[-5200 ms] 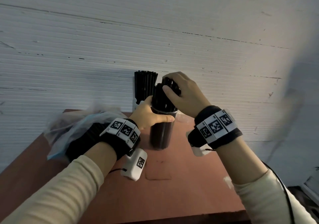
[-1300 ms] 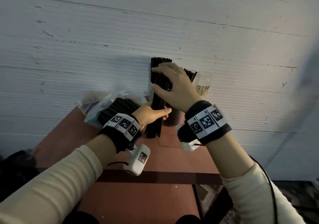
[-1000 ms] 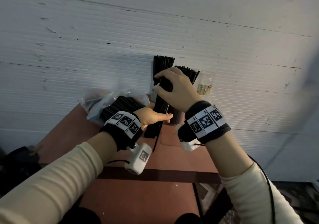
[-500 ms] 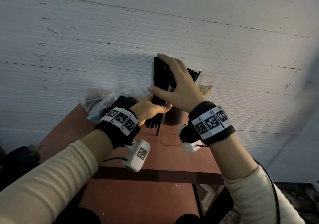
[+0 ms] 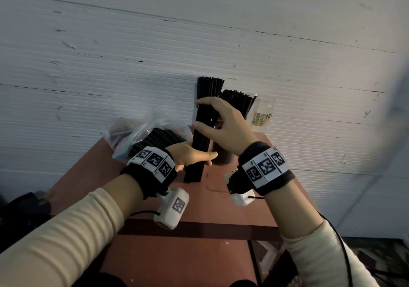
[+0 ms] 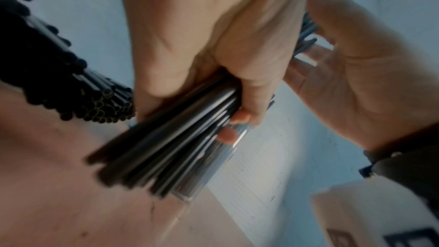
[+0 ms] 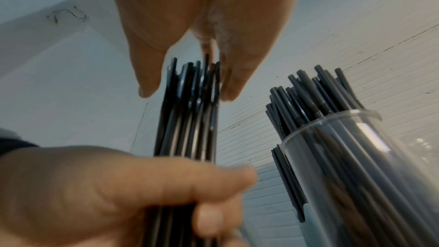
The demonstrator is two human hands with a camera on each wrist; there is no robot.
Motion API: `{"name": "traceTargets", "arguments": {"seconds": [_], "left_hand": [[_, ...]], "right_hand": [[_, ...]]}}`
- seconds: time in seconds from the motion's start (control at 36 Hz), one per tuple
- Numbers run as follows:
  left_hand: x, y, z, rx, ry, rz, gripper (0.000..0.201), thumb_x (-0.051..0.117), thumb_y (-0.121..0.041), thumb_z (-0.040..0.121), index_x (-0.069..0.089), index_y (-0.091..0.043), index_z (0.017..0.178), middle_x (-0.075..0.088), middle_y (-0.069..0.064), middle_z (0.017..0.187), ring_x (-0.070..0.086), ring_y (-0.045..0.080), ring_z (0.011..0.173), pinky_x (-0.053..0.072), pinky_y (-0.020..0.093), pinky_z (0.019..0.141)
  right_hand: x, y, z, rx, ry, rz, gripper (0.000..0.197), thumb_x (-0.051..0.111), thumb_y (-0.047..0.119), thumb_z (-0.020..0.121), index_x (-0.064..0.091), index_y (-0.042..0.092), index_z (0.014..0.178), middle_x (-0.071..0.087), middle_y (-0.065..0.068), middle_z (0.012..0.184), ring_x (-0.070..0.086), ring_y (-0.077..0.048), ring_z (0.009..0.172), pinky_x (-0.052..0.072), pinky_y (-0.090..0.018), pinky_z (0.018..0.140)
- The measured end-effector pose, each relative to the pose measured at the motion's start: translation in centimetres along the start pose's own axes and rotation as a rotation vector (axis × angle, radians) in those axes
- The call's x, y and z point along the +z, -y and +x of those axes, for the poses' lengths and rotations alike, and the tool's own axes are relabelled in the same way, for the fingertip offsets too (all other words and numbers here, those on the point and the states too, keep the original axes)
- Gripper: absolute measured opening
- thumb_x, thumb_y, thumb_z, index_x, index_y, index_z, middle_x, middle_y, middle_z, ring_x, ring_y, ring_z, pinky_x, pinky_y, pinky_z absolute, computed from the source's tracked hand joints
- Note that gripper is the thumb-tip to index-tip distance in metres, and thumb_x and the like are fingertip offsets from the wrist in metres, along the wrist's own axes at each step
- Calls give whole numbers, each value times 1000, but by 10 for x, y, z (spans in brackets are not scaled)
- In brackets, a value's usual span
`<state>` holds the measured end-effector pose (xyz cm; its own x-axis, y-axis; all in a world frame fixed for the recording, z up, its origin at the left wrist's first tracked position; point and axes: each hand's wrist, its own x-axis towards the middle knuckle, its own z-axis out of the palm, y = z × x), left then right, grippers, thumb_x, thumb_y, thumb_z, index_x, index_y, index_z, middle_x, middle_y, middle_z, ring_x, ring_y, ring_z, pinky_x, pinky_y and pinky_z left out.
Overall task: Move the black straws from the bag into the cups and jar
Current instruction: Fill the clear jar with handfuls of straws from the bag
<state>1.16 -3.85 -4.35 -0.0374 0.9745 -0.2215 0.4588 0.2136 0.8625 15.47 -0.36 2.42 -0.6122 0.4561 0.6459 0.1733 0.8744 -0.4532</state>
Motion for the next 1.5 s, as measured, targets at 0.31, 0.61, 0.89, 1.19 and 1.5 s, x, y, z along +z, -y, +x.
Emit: {"name": "traceTargets", "arguments": {"seconds": [0.31,0.61,0.89,1.19,1.5], "left_hand": [[5,-43,-36,440,78,29,20,59,-20,96,64,-16,77,65,-6,73,65,15,79,55,33,82],[12,-53,-16,448,27,-67,57,79,-41,77,57,-7,117,68,13,100,68,19,91,57,39,86],[-7,-66,55,430,-283,-107,138,91,-53,46,-8,-45,142,19,1,150,22,11,139,23,31,111],[-14,-61,101,443,-149,-67,119,94,-37,48,23,-31,144,53,-10,129,54,9,120,45,42,105],[-17,-60,95,475,-153,57,75,91,-39,48,56,-35,114,68,-11,107,63,6,105,52,39,96]], "right_hand": [[-26,9,-9,234,25,11,97,71,68,54,40,28,137,43,5,121,48,-3,103,40,-12,79],[-41,-7,4,142,29,193,16,74,13,81,63,4,74,62,2,67,62,-6,64,49,-19,60],[-101,-37,54,248,-299,352,11,69,16,77,62,8,78,61,-5,71,60,-13,63,46,-23,51],[-105,-63,79,231,-224,191,11,68,11,83,62,10,74,61,4,67,59,-10,63,45,-21,55],[-103,-60,83,187,-157,143,16,67,9,84,62,-6,85,61,-3,73,61,-9,68,54,-23,65]]}}
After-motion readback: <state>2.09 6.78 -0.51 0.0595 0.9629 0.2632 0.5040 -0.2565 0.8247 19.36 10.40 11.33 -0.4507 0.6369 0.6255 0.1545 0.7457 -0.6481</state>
